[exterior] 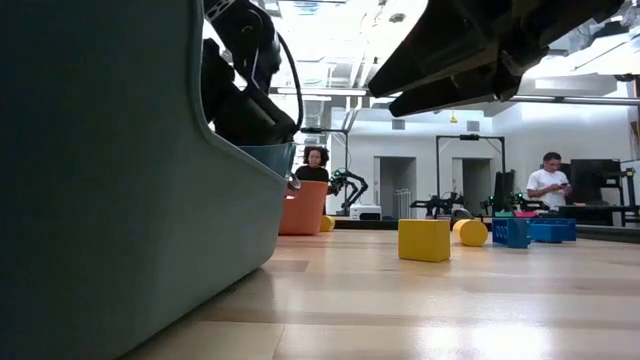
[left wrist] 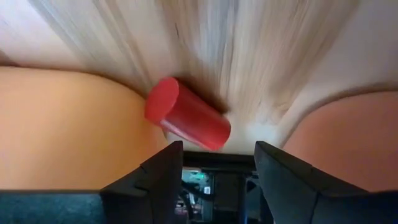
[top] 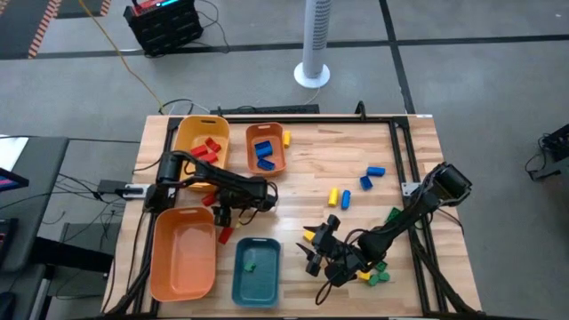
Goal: Sort blocks
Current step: Put the red wooden block into the yellow bin
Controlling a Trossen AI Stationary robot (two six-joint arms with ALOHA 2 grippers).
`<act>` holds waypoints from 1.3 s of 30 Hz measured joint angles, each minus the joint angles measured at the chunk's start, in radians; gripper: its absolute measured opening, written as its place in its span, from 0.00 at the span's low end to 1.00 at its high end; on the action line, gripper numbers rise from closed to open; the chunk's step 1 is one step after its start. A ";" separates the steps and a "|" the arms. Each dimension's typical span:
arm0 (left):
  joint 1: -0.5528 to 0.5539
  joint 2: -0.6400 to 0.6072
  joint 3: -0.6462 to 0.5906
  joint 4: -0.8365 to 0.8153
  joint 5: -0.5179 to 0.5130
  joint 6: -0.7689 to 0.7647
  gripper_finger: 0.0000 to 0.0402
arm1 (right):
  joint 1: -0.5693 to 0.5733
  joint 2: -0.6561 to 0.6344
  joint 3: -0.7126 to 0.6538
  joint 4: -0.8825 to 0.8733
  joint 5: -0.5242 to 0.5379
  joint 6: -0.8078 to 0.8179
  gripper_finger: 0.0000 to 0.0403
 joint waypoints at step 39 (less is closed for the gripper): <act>-0.004 -0.071 0.073 -0.004 0.038 -0.027 0.48 | 0.008 0.000 0.000 0.018 0.001 -0.002 0.67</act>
